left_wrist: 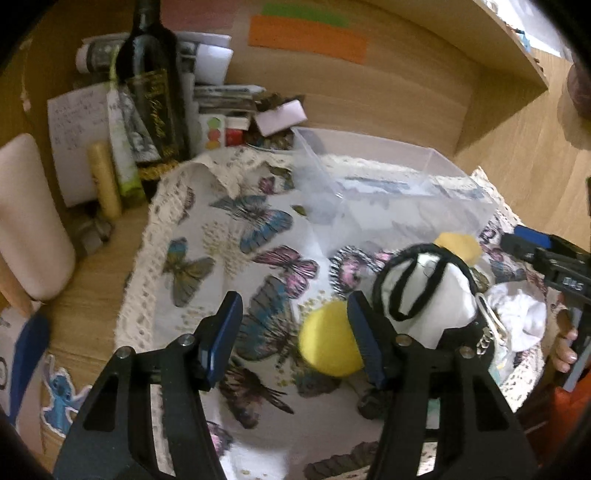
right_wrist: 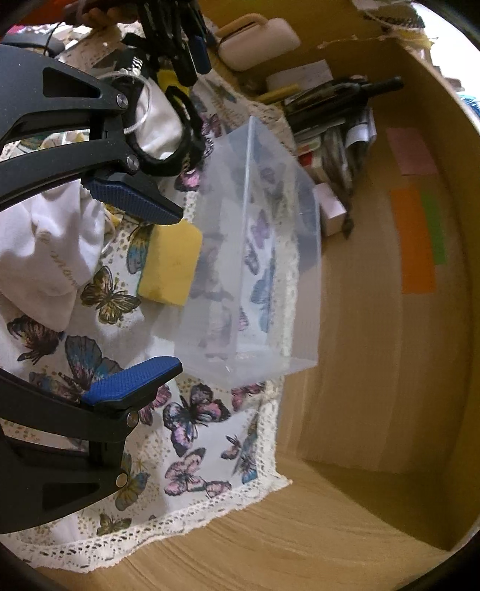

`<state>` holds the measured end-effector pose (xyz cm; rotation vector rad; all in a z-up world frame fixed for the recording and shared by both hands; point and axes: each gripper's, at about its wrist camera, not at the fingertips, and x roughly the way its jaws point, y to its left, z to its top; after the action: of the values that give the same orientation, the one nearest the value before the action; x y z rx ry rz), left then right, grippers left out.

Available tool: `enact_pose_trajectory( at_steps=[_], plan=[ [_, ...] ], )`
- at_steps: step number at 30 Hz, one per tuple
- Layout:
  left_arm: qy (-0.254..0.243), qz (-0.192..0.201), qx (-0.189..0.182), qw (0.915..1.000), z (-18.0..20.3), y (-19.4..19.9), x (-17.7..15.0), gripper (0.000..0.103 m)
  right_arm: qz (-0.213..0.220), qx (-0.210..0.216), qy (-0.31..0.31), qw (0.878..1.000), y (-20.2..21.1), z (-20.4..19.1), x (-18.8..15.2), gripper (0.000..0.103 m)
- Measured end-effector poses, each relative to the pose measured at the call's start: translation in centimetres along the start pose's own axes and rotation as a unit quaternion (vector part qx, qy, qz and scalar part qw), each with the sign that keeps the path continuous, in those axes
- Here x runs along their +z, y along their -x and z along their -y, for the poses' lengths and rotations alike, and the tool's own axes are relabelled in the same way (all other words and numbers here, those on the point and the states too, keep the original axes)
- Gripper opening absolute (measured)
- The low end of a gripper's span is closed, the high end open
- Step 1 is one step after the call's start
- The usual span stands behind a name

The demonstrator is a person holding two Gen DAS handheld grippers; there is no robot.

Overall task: Organize soft objects
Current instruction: 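Grasp the yellow ball with the left gripper while the right gripper grasps the yellow sponge, then carry the ball and sponge into the clear box and open both grippers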

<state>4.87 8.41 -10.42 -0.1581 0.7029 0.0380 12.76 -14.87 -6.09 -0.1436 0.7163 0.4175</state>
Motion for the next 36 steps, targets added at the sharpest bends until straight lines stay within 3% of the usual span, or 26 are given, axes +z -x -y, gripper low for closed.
enact_pose_trajectory(
  at_steps=[11, 18, 23, 25, 27, 33, 36],
  plan=[
    [-0.009, -0.017, -0.028, 0.9994, 0.9, -0.7, -0.9, 0.065, -0.06, 0.016, 0.025, 0.998, -3.9, -1.3, 0.1, 0.071],
    [-0.013, -0.016, -0.033, 0.9993, 1.0, -0.7, -1.3, 0.066, -0.07, 0.017, 0.049, 0.996, -5.3, -2.5, 0.3, 0.071],
    [-0.013, -0.019, -0.037, 0.9991, 1.1, -1.1, -1.1, 0.065, -0.057, 0.011, 0.05, 0.997, -4.9, -2.7, 0.3, 0.058],
    [-0.011, -0.026, -0.047, 0.9985, 1.1, -1.4, -1.0, 0.058, -0.049, 0.007, 0.046, 0.998, -4.5, -2.5, 0.2, 0.057],
    [-0.009, -0.035, -0.067, 0.9971, 1.1, -1.6, -0.9, 0.044, -0.041, 0.005, 0.043, 0.998, -4.0, -2.4, 0.2, 0.056],
    [-0.02, -0.03, -0.061, 0.9975, 1.6, -1.4, -1.0, 0.04, -0.013, 0.005, 0.032, 0.999, -1.9, -1.7, 0.1, 0.056],
    [-0.021, -0.012, -0.041, 0.9989, 1.6, -0.5, -0.5, 0.04, 0.005, 0.001, 0.032, 0.999, -0.7, -1.6, 0.2, 0.056]
  ],
)
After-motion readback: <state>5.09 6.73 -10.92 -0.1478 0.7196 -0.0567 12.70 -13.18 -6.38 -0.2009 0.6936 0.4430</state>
